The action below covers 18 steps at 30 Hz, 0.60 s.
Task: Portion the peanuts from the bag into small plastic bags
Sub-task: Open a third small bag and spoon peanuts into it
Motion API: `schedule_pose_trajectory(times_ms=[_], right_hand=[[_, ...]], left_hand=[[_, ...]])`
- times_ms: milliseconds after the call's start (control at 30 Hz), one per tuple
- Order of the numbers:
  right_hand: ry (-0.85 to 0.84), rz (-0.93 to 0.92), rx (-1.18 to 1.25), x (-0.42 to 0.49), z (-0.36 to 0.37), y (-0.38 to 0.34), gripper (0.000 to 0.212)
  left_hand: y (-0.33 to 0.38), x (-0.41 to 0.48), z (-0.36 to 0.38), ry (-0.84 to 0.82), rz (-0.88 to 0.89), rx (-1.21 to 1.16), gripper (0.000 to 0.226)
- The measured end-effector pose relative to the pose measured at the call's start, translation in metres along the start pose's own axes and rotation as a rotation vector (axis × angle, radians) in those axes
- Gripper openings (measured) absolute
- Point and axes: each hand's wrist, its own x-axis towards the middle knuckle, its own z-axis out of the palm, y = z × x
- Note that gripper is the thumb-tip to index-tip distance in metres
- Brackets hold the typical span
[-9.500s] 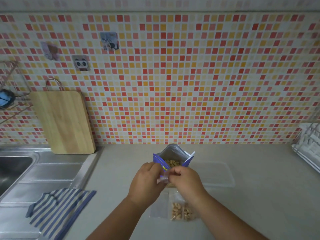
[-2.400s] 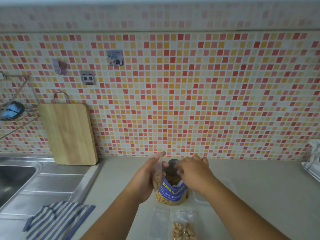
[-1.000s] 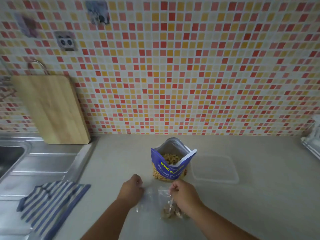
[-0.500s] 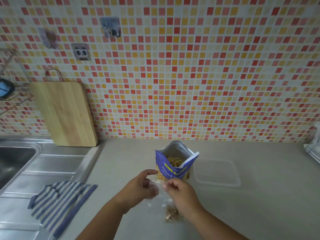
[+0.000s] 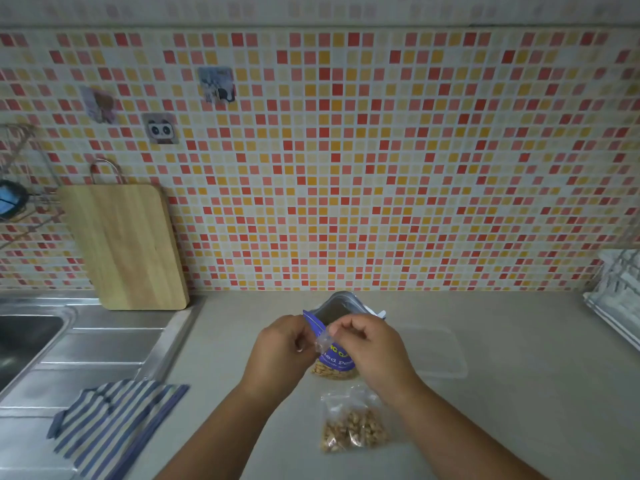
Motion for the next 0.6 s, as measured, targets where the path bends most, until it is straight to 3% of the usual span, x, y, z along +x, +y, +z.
schedule_pose_trajectory(times_ms=[67, 133, 333, 600], right_hand=[[-0.024, -0.002, -0.13, 0.002, -0.001, -0.005, 0.019], [-0.025, 0.027, -0.106, 0.003, -0.003, -0.011, 0.015], [0.011, 0.093, -0.013, 0.005, -0.008, -0.016, 0.015], [-0.166, 0.142, -0.138, 0.013, -0.014, -0.021, 0.024]], left_hand=[[0.002, -0.001, 0.001, 0.008, 0.066, 0.123, 0.031], [0.004, 0.0, 0.001, 0.009, 0.097, 0.185, 0.027], [0.01, 0.004, -0.002, 0.07, 0.058, 0.085, 0.05], [0.009, 0.008, -0.002, 0.031, 0.219, 0.187, 0.032]])
